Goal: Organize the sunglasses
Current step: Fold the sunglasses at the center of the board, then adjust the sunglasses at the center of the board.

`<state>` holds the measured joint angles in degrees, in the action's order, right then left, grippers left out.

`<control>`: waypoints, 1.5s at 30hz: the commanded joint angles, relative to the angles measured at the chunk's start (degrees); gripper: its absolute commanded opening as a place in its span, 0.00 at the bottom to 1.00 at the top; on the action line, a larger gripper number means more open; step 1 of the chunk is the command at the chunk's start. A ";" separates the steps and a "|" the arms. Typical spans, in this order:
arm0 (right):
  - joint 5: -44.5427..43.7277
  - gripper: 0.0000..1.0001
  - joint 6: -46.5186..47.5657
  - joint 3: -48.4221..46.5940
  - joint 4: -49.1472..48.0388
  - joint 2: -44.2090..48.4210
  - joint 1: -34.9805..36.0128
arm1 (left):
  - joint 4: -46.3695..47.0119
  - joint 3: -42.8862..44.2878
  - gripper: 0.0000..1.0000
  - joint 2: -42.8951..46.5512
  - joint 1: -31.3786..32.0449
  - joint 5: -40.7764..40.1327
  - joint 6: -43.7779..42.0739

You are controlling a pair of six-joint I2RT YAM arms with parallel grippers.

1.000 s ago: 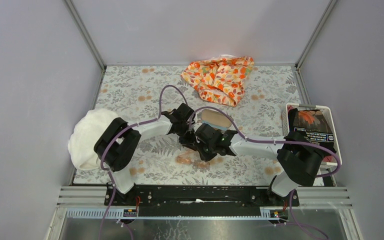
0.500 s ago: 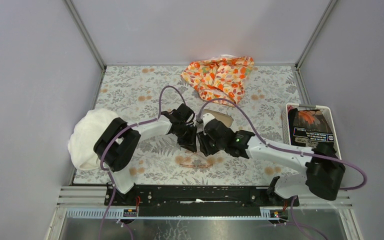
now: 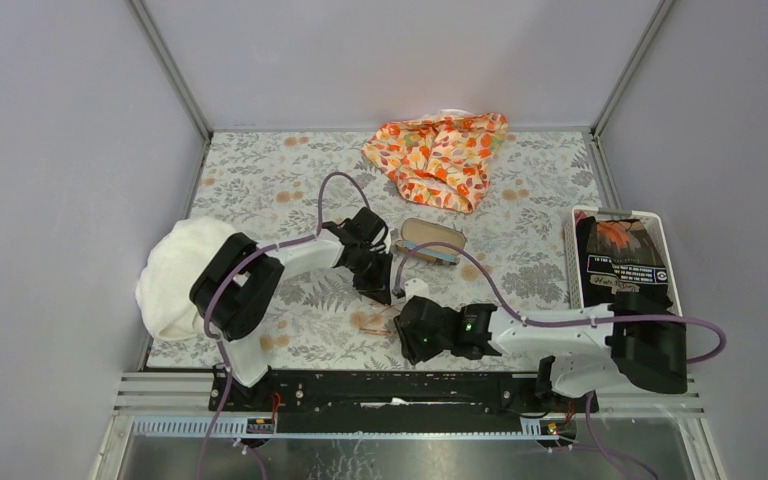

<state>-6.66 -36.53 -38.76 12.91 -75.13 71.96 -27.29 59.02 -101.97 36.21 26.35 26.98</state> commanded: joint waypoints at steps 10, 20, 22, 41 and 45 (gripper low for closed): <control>-10.55 0.40 3.24 -2.70 -4.96 -11.08 -1.93 | 1.62 -3.36 0.21 0.32 -0.96 2.33 -1.28; -8.78 0.39 14.77 -6.66 -7.02 -11.40 -12.67 | 0.80 -7.47 0.21 4.92 -1.30 2.12 0.07; -7.81 0.39 14.72 -7.32 -5.86 -11.16 -12.85 | -0.45 -6.99 0.21 5.70 -1.52 0.67 0.54; -6.57 0.59 -6.58 -8.33 6.06 0.54 -12.99 | -7.93 -3.52 0.22 12.96 -3.95 -12.58 2.63; -9.37 0.54 -9.01 -7.60 5.94 4.06 -13.79 | -8.06 -1.43 0.22 19.93 -3.06 -13.14 4.26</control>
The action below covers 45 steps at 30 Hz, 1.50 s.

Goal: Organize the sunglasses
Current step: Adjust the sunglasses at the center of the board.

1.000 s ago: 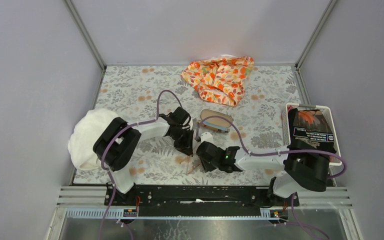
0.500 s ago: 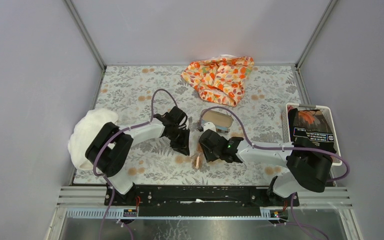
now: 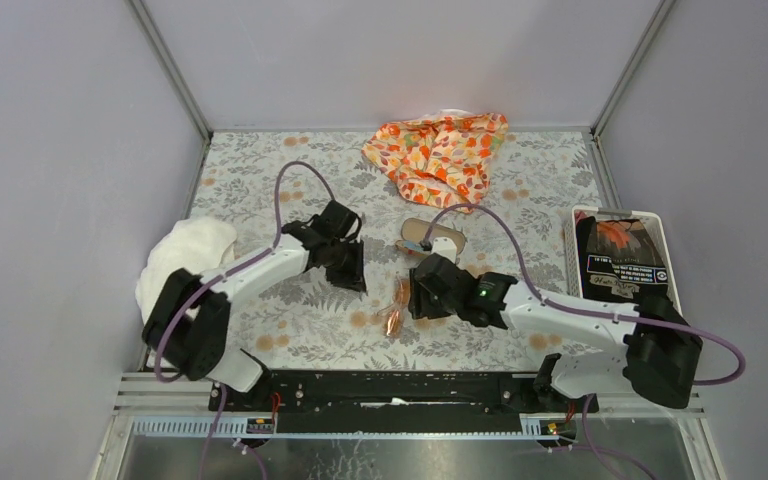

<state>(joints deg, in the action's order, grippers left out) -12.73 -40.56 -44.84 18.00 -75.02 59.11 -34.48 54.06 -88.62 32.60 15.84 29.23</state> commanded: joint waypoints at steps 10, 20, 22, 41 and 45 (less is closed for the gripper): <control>11.97 0.48 -9.43 4.16 -9.75 7.96 -7.78 | 0.15 5.59 0.28 10.84 4.58 -6.09 5.26; 14.72 0.52 -6.50 7.30 -4.72 10.31 -21.36 | -8.68 16.72 0.43 4.43 20.33 -27.82 8.50; 16.17 0.53 -3.79 7.33 -1.56 11.69 -27.14 | -9.03 17.73 0.48 2.54 23.79 -33.33 10.52; 21.56 0.56 0.19 9.41 -0.85 15.73 -39.34 | -19.02 27.23 0.39 -21.42 38.68 -60.26 18.65; 22.31 0.56 0.10 9.73 -1.81 14.83 -39.35 | -19.68 27.38 0.36 -22.15 38.77 -62.18 18.63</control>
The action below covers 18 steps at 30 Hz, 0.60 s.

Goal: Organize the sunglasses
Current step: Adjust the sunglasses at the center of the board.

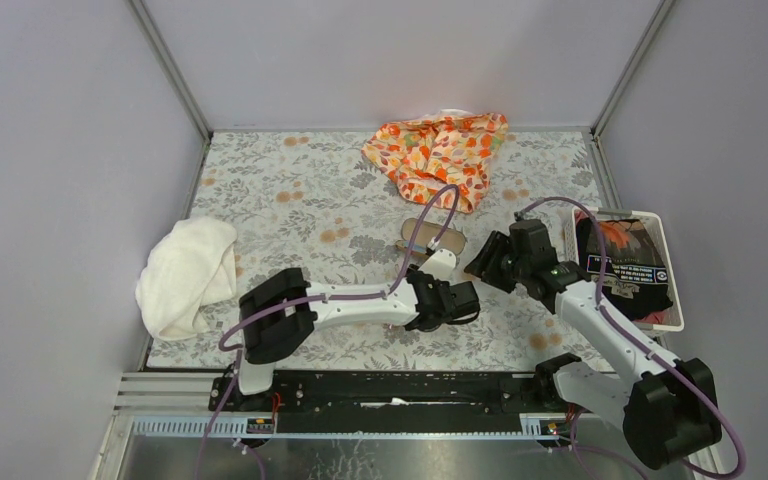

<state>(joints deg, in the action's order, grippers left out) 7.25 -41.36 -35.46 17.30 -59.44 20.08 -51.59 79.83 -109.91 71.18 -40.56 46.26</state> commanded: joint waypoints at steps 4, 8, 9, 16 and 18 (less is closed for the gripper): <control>3.25 0.56 1.10 0.07 -1.88 -2.00 -0.30 | -3.60 2.53 0.34 -2.60 0.19 -7.31 1.87; 3.61 0.56 1.30 0.09 -2.27 -2.59 -0.30 | -5.52 4.05 0.34 -5.23 0.19 -8.92 2.43; 3.61 0.56 1.29 0.16 -2.35 -2.61 -0.30 | -5.63 4.10 0.34 -5.57 0.19 -9.14 2.45; 4.10 0.54 1.31 0.78 -2.78 -2.59 -0.32 | -8.12 4.13 0.26 -7.09 0.10 -13.27 4.81; 4.49 0.54 1.38 0.82 -2.96 -2.90 -0.30 | -9.14 4.51 0.28 -7.82 0.10 -15.02 5.42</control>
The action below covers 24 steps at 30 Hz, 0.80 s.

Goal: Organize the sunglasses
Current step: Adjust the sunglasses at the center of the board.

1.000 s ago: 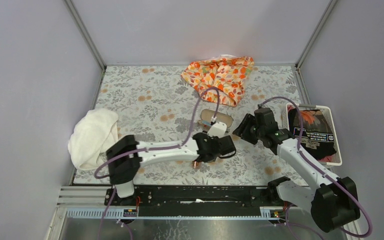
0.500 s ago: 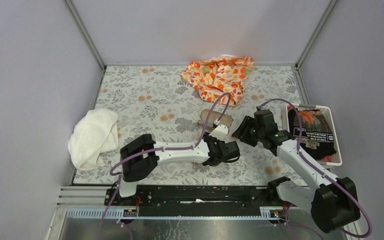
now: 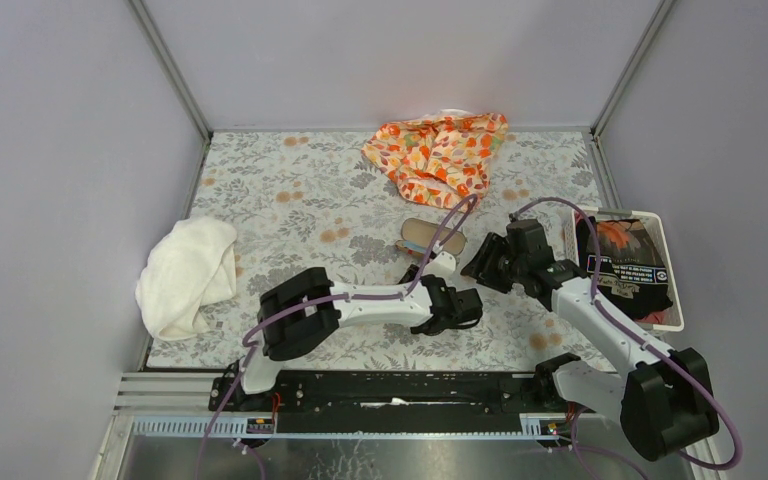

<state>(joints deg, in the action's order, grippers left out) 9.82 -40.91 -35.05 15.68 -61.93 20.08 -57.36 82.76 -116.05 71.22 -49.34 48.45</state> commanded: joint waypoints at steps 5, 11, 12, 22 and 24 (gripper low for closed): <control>2.29 0.54 1.00 0.33 -1.53 -0.75 -0.30 | -3.48 0.63 0.38 -2.59 -0.02 -10.23 3.96; 2.38 0.54 1.07 0.53 -1.53 -1.00 -0.30 | -0.64 -2.08 0.35 -3.00 -0.19 -12.36 3.75; 2.39 0.54 1.08 0.51 -1.61 -1.04 -0.30 | -0.33 -2.57 0.34 -3.07 -0.27 -12.67 3.90; 3.18 0.54 1.20 0.28 -2.15 -2.14 -0.31 | 7.52 -8.20 0.42 -4.38 -1.07 -16.86 0.53; 3.22 0.53 1.26 0.23 -2.11 -2.14 -0.30 | 12.18 -10.64 0.45 -2.79 -1.21 -16.17 -3.27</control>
<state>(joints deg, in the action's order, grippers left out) 11.60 -40.75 -34.61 14.50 -63.83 20.08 -54.15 75.07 -120.31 70.63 -62.30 49.23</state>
